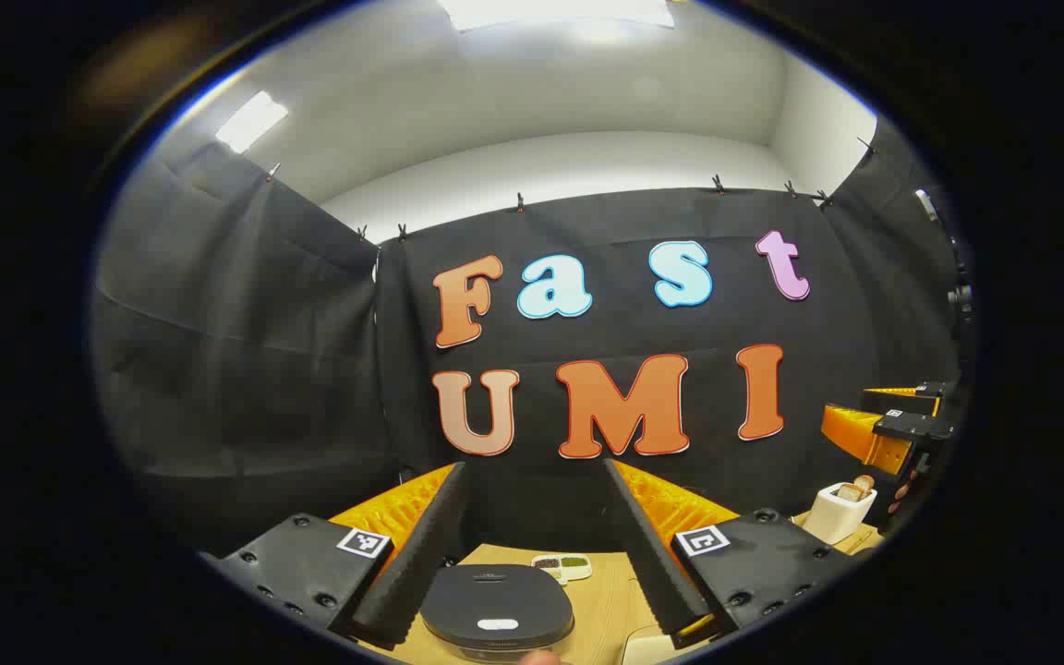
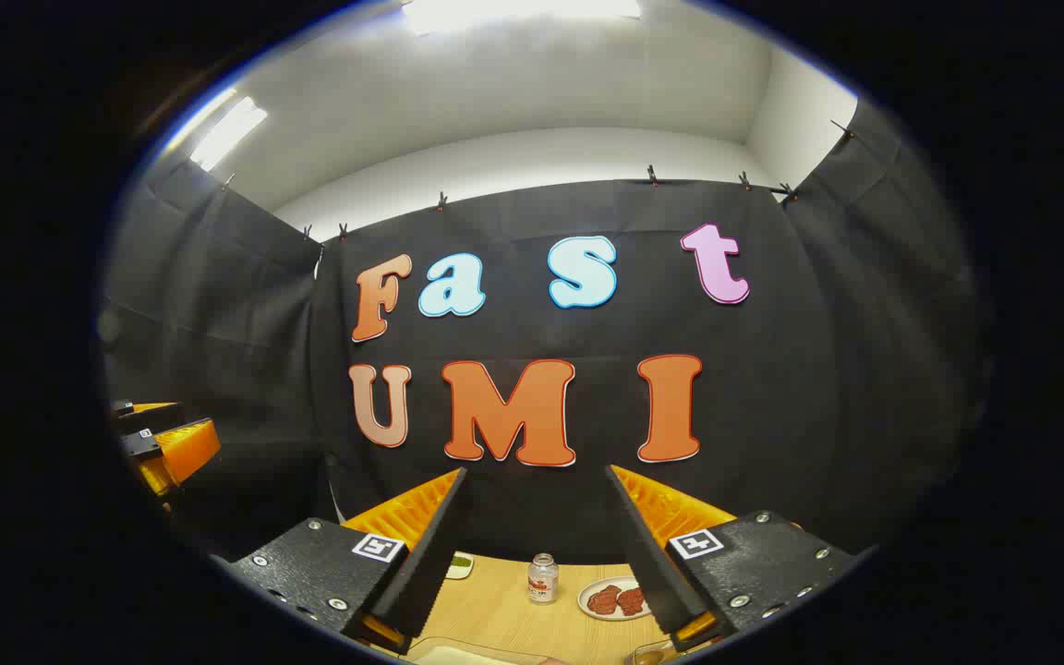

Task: Close the left gripper, press the button to open the rice cooker; take a wooden spoon from the chopstick holder with the right hand, scoop a spoonful of rice and pour it into the rice cooker, then put the wooden spoon back into the chopstick holder.

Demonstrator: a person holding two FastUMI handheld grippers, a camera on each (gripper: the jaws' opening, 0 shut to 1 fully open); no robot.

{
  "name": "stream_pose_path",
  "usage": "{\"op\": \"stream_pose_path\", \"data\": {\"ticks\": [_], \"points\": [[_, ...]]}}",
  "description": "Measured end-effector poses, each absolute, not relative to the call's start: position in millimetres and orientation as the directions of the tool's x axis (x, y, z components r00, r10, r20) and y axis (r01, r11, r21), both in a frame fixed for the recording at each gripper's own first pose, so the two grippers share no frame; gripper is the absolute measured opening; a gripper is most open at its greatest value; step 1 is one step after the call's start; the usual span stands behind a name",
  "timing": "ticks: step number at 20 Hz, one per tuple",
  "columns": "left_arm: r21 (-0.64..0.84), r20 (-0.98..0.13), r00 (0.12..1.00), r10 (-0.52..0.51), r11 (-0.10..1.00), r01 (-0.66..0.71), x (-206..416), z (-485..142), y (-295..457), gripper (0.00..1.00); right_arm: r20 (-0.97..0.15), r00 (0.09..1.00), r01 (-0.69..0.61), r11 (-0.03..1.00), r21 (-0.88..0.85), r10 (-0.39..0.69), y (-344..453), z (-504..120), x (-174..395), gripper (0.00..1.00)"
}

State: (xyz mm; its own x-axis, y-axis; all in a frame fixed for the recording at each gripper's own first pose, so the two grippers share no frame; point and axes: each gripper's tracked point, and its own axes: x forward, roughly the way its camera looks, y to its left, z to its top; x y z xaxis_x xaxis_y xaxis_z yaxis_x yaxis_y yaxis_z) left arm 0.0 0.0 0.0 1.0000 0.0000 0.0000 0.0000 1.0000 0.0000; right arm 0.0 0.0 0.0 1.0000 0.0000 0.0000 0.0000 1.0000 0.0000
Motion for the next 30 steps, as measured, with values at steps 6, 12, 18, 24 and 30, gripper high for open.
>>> {"op": "stream_pose_path", "data": {"ticks": [6, 12, 18, 24, 30], "points": [[0.015, -0.004, 1.0, 0.005, 1.0, -0.004, -2.0, 0.6, 2.4, 0.96, -0.006, 1.0, -0.006, 1.0, 0.023, 0.007, 3.8, -2.5, 1.0, 0.92], [0.007, -0.018, 1.0, 0.018, 1.0, -0.018, -4.8, -3.3, 7.3, 0.96, -0.006, 1.0, -0.015, 0.999, 0.035, 0.015, 6.3, -2.5, 4.5, 0.92], [0.013, -0.017, 1.0, 0.016, 1.0, -0.016, -7.3, -4.1, 3.4, 0.96, -0.004, 1.0, -0.023, 0.999, 0.028, 0.023, 7.1, -3.6, 3.0, 0.92], [0.015, -0.019, 1.0, 0.01, 1.0, -0.01, -10.3, -5.4, 0.7, 0.96, -0.008, 1.0, -0.026, 0.999, 0.026, 0.026, 7.7, -6.0, 2.6, 0.92], [0.029, -0.038, 0.999, 0.024, 0.999, -0.023, -13.1, -11.9, 3.1, 0.97, -0.033, 0.999, -0.03, 0.999, 0.022, 0.03, 8.8, -9.1, 2.9, 0.92]]}}
